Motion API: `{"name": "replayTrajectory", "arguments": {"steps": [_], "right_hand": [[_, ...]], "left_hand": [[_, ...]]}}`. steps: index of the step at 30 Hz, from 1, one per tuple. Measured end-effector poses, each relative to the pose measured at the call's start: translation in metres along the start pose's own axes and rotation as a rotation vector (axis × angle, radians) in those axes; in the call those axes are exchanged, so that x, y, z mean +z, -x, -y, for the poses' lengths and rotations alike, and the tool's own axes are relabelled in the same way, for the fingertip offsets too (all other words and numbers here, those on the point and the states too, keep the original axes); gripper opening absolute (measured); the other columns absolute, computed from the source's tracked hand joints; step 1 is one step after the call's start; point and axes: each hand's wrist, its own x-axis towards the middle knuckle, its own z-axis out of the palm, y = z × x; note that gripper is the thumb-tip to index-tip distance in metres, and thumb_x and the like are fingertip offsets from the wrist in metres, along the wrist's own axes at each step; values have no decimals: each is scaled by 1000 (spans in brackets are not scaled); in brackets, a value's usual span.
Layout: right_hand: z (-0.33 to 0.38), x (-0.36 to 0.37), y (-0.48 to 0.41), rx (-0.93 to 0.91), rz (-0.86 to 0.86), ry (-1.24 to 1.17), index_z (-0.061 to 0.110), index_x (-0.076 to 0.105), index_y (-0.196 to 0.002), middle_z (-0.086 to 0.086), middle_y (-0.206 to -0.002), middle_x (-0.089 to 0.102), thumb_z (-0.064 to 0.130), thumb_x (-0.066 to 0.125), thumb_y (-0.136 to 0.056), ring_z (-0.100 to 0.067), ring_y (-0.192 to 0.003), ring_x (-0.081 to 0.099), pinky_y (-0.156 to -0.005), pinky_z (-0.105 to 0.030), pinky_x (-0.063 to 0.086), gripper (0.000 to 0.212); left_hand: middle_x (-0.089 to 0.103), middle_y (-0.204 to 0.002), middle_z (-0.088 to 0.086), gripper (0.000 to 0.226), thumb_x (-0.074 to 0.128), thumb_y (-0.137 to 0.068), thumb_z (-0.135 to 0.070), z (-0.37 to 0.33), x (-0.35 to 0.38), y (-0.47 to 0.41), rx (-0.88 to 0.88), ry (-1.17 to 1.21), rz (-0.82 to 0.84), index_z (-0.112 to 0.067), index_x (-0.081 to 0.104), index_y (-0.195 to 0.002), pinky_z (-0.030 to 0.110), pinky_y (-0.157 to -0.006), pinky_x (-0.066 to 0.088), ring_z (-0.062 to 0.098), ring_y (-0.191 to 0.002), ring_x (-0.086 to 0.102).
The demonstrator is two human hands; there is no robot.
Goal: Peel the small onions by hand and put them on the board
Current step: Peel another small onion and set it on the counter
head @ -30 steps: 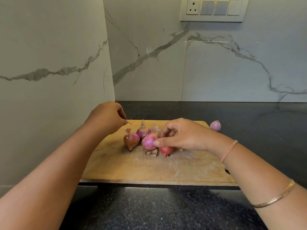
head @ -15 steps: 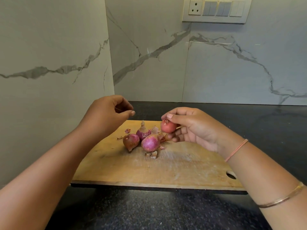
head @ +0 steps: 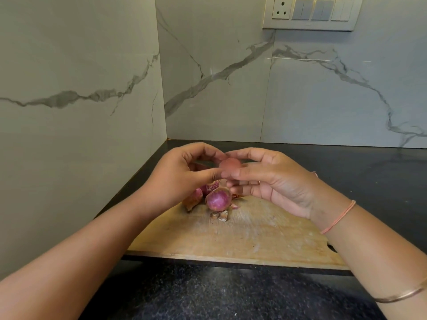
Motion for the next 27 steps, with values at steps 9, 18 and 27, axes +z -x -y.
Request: {"name": "replayTrajectory", "arguments": {"steps": [9, 18, 27], "right_hand": [[-4, 6, 1, -55, -82, 87, 5, 60, -108, -16, -84, 70, -6, 69, -76, -19, -70, 67, -68, -28, 59, 36], [-2, 4, 1, -70, -84, 10, 4, 62, -110, -17, -93, 69, -1, 70, -69, -23, -76, 66, -71, -28, 59, 41], [1, 11, 3, -118, -67, 28, 4, 62, -112, -15, -94, 70, -5, 67, -77, -20, -75, 64, -73, -28, 58, 37]], "left_hand": [[72, -94, -3, 10, 70, -79, -13, 2, 3, -2, -55, 43, -100, -23, 70, -77, 40, -75, 59, 23, -80, 69], [70, -88, -1, 17, 70, -72, -28, 1, -2, -3, -87, 157, -60, -20, 66, -86, 25, -67, 57, 13, -81, 68], [71, -80, 2, 5, 72, -64, -26, 0, -2, -5, -120, 302, -67, -24, 72, -68, 30, -75, 56, 16, -77, 64]]}}
